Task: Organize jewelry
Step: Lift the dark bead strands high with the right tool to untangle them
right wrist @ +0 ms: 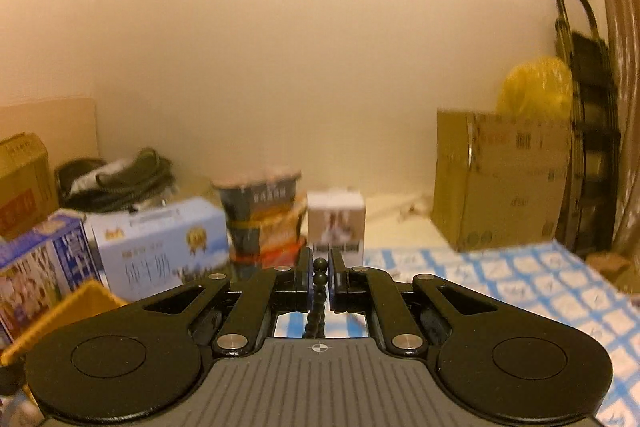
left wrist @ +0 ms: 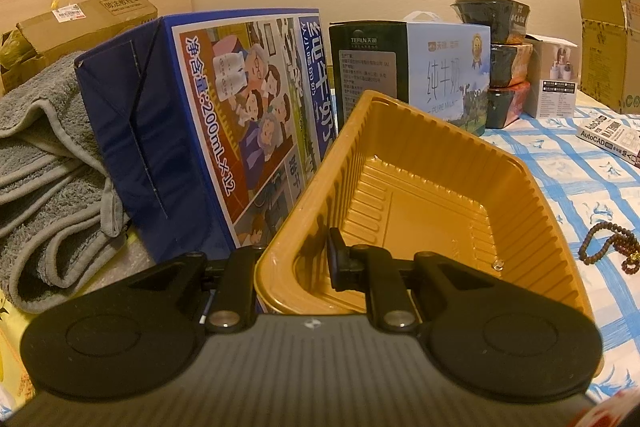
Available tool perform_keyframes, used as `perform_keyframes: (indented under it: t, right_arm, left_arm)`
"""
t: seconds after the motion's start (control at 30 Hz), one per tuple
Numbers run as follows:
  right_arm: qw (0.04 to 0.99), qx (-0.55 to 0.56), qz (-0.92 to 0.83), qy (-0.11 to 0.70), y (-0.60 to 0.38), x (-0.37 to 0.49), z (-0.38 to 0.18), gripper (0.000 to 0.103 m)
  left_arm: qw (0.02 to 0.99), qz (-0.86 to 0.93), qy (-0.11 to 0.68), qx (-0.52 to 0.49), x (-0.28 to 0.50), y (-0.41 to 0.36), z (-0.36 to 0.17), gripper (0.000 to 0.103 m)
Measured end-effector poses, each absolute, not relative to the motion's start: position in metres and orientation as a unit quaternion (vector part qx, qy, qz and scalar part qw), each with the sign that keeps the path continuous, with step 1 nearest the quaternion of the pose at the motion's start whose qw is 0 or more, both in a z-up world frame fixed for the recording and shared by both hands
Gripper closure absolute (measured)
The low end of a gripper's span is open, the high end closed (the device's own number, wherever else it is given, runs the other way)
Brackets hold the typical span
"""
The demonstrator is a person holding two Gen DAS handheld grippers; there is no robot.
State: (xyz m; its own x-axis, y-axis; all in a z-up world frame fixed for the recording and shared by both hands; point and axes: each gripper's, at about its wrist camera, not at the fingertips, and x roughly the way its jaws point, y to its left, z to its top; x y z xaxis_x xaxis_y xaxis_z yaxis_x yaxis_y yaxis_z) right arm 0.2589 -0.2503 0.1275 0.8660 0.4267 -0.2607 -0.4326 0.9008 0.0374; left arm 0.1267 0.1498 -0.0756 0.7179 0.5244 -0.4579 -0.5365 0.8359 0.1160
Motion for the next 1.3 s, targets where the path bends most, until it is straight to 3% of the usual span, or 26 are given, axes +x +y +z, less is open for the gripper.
perform_keyframes:
  t: [0.5,0.9,1.3]
  right_arm:
    - [0.969,-0.031,0.244,0.026,-0.247,0.233,0.218,0.096]
    - [0.95,-0.024,0.306,0.056,-0.217,0.217,0.233,0.096]
    - [0.901,0.014,0.433,0.037,-0.125,0.211,0.258,0.096]
  left_arm:
    - [0.927,0.286,0.242,-0.017,0.127,0.15,-0.075,0.088]
    - [0.928,0.284,0.24,-0.018,0.125,0.151,-0.076,0.088]
    - [0.931,0.279,0.235,-0.017,0.127,0.148,-0.073,0.088]
